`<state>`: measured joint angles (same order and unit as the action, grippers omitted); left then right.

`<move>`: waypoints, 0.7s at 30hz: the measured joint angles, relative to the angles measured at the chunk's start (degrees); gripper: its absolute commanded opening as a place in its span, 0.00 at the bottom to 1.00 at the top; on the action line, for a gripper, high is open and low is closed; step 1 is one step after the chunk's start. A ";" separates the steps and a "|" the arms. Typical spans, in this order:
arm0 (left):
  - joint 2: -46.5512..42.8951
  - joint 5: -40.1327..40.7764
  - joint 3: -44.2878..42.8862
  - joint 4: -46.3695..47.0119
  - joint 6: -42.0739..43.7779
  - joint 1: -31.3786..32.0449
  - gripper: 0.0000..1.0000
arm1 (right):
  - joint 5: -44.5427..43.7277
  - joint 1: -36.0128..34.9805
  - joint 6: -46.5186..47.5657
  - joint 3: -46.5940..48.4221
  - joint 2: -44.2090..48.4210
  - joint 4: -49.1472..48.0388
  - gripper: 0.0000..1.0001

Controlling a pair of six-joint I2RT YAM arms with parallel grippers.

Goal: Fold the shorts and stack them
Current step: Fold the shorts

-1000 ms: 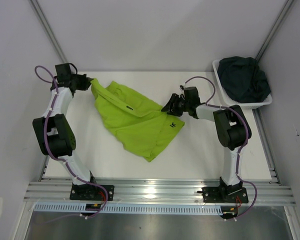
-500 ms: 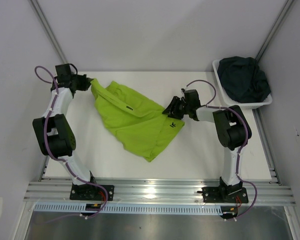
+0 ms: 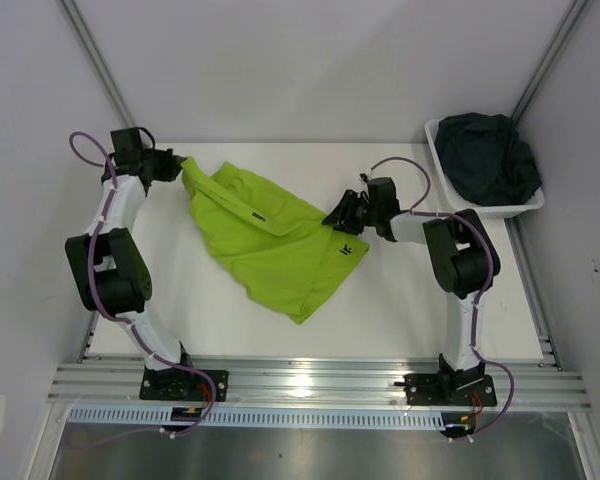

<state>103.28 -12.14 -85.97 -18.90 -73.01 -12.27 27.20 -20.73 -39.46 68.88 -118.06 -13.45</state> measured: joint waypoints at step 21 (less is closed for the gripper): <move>0.00 -0.07 0.00 -0.07 0.00 0.00 0.00 | -9.94 -11.41 3.30 -18.25 18.58 -9.77 0.00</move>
<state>103.28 -12.21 -85.97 -18.96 -73.01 -12.27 17.26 -32.14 -36.16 50.63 -99.48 -23.22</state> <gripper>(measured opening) 0.038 0.007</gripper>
